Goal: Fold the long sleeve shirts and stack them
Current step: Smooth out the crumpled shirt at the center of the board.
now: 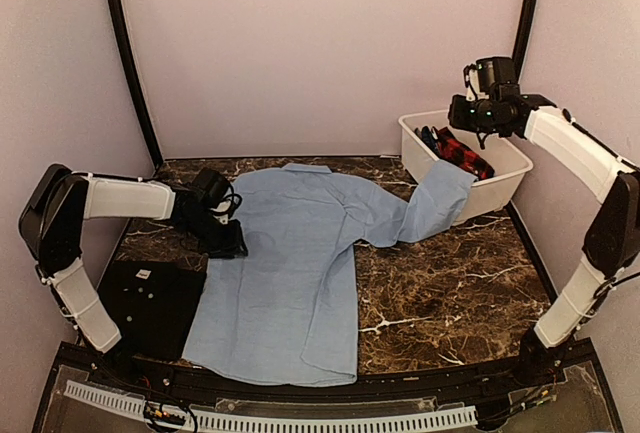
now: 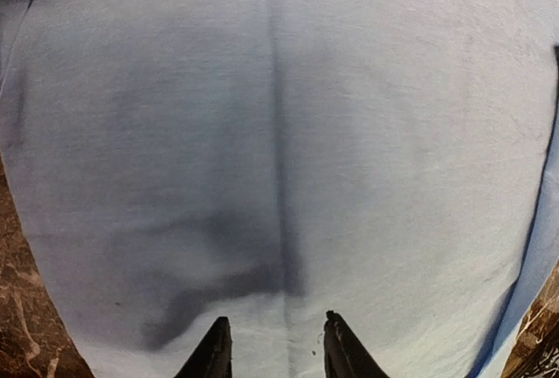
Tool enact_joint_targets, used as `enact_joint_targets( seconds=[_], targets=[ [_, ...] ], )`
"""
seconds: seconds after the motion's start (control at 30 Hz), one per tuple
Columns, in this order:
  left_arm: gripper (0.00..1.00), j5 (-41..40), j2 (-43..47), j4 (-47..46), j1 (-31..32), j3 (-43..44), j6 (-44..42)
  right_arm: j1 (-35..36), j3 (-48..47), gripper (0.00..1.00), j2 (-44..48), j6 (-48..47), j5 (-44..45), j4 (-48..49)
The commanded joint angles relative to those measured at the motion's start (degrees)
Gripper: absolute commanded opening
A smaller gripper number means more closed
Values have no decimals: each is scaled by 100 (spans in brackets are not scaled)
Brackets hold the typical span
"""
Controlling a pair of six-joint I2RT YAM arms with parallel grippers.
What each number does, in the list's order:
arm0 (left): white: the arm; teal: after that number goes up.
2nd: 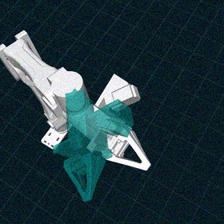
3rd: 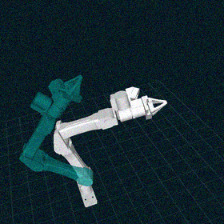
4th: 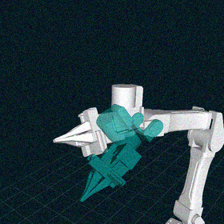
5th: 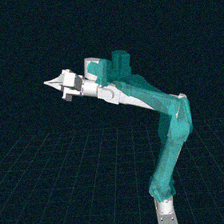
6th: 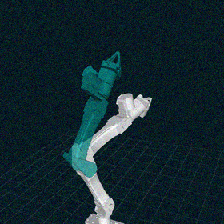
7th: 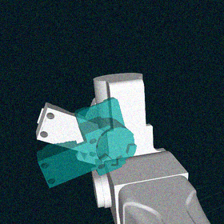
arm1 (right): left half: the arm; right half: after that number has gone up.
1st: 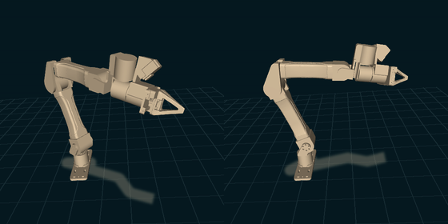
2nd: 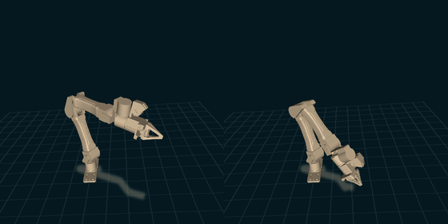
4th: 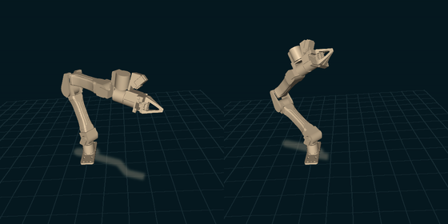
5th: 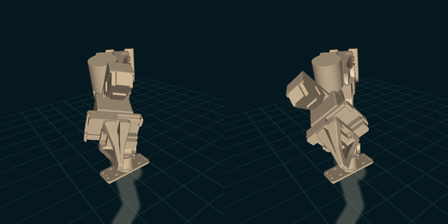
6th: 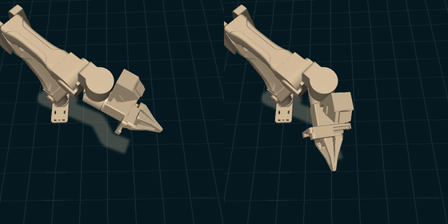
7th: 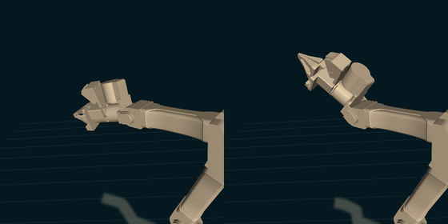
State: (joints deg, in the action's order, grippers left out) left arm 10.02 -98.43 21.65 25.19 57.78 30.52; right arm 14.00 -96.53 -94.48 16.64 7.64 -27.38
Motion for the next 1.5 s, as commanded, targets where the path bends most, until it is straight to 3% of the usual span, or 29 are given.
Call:
enact_joint_targets(
  seconds=[0.0,0.37,0.63,0.9,1.17,1.37,1.47],
  targets=[
    [36,257,446,409,559,398,-147,601,977,25,716,175,-425,121],
    [39,1070,129,-169,1943,212,291,2339,3687,41,1549,1325,-536,893],
    [43,1290,-429,-544,2636,401,531,2596,4500,42,1657,1718,-501,1233],
    [42,1381,-908,-571,2847,859,540,2617,4749,42,1831,1788,-375,1244],
    [29,1441,-1174,-399,2950,1242,465,2617,4863,43,1944,1825,-291,1273],
    [3,1639,-1176,-393,3004,1470,433,2617,4779,43,1993,1786,-171,1134],
    [0,1862,-1159,-418,3089,1730,420,2617,4713,43,2048,1754,-51,1028]
  ],
)
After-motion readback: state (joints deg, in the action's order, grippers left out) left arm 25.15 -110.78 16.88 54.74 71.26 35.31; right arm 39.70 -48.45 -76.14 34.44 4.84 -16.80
